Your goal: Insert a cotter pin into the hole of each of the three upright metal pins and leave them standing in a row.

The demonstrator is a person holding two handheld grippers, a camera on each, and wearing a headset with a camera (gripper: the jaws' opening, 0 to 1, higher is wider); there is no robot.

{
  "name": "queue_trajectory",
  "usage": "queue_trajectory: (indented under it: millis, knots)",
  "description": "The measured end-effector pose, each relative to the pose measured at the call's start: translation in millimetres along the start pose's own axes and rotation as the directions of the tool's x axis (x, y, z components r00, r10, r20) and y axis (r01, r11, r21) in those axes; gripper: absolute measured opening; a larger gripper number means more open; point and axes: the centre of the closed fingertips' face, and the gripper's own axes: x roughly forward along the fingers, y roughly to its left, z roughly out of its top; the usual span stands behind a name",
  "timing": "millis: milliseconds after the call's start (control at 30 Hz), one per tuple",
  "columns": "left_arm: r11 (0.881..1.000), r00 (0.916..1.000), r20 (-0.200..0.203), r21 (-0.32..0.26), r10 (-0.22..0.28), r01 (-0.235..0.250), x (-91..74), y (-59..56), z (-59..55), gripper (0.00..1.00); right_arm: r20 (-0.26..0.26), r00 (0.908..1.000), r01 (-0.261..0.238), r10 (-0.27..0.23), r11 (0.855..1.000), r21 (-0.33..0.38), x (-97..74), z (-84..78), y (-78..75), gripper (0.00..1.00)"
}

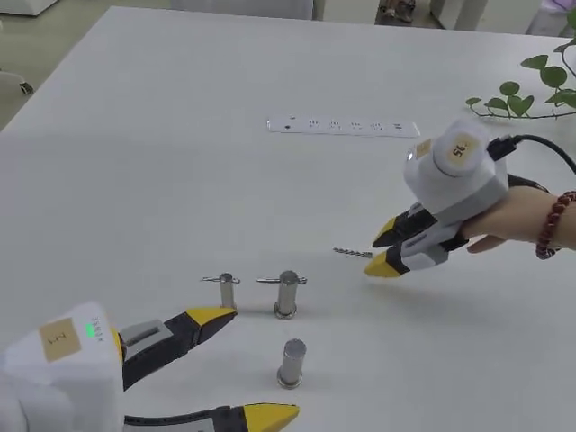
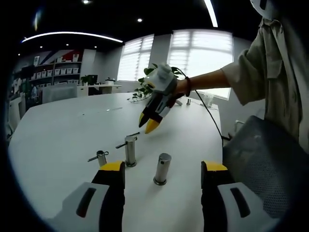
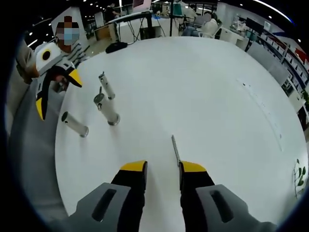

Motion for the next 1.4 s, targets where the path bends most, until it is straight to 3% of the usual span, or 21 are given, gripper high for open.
queue_trajectory:
  millis: [400, 1100, 1400]
  knots:
    - [1.0, 1.0, -0.008, 0.0, -0.003, 0.003, -1.6, 0.7, -2.9, 0.62, -0.05, 0.9986, -0.022, 0.02, 0.999, -0.034, 15.9, -0.5, -9.8, 0.22]
    - [1.0, 0.9999, -0.01, -0.02, 0.004, -0.005, -3.3, 1.7, -4.1, 0.61, -0.114, 0.9926, -0.053, 0.041, 0.993, -0.101, 22.0, -3.1, -18.3, 0.1]
    - [0.999, 0.9998, -0.013, -0.03, 0.017, -0.018, -7.3, 4.6, -5.3, 0.6, -0.143, 0.9893, -0.052, 0.025, 0.981, -0.185, 22.8, -3.1, -18.9, 0.08]
